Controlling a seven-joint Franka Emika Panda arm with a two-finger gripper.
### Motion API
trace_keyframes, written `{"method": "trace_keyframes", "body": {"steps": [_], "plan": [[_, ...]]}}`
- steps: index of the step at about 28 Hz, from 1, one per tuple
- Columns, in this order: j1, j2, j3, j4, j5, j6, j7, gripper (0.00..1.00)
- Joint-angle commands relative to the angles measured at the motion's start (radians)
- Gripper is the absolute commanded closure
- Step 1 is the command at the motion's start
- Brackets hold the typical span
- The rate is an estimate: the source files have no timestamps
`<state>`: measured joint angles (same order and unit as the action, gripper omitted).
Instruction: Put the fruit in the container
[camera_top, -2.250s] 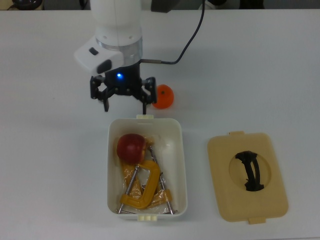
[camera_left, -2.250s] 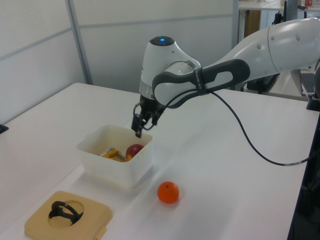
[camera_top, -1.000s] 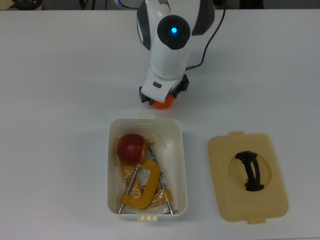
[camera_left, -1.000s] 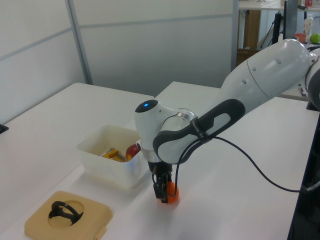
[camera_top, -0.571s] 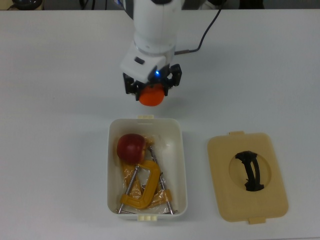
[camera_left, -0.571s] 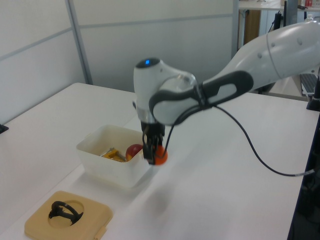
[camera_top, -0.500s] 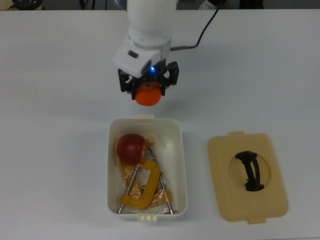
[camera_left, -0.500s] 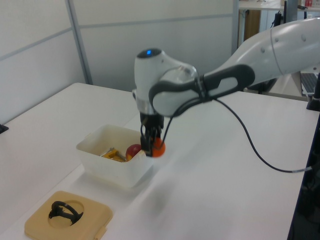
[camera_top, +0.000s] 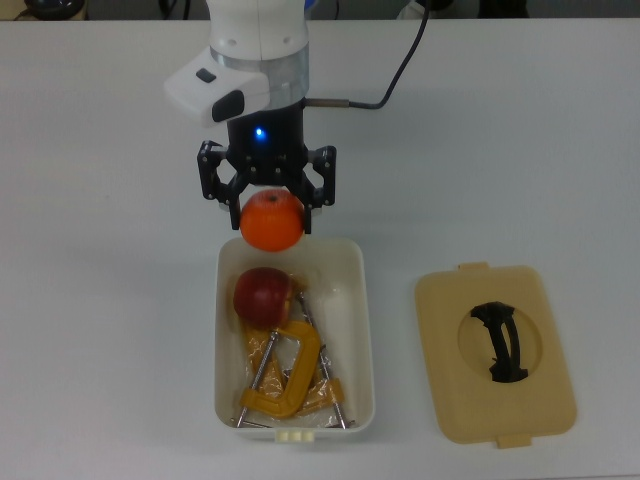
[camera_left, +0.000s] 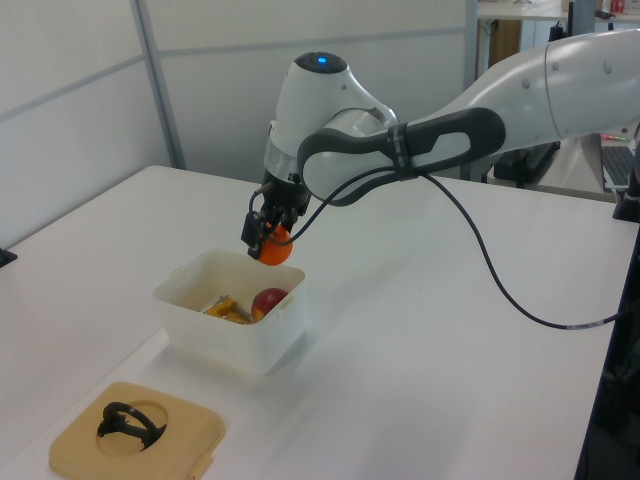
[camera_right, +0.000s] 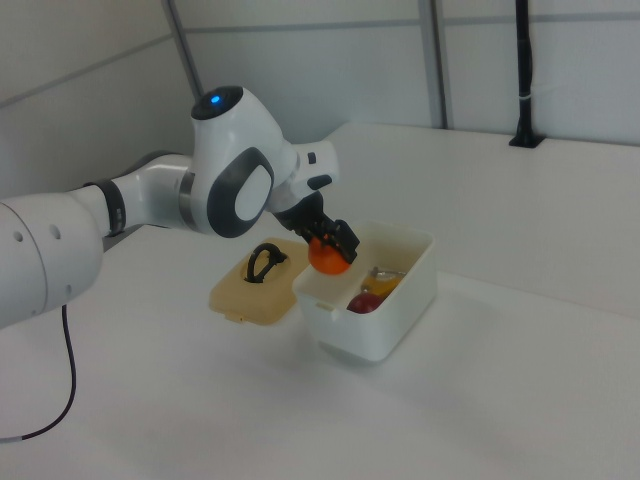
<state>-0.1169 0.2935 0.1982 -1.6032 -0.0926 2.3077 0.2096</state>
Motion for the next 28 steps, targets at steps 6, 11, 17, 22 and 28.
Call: {"method": "trace_keyframes", "body": {"steps": [6, 11, 17, 22, 28], "plan": [[0.005, -0.004, -0.003, -0.010, 0.011, -0.004, 0.044, 0.00], [0.005, -0.039, -0.003, -0.017, 0.011, -0.114, 0.034, 0.00], [-0.016, -0.135, -0.003, -0.014, 0.011, -0.356, 0.033, 0.00], [-0.050, -0.223, -0.003, -0.006, 0.019, -0.528, -0.005, 0.00], [-0.058, -0.284, -0.008, -0.004, 0.031, -0.671, -0.087, 0.00]]}}
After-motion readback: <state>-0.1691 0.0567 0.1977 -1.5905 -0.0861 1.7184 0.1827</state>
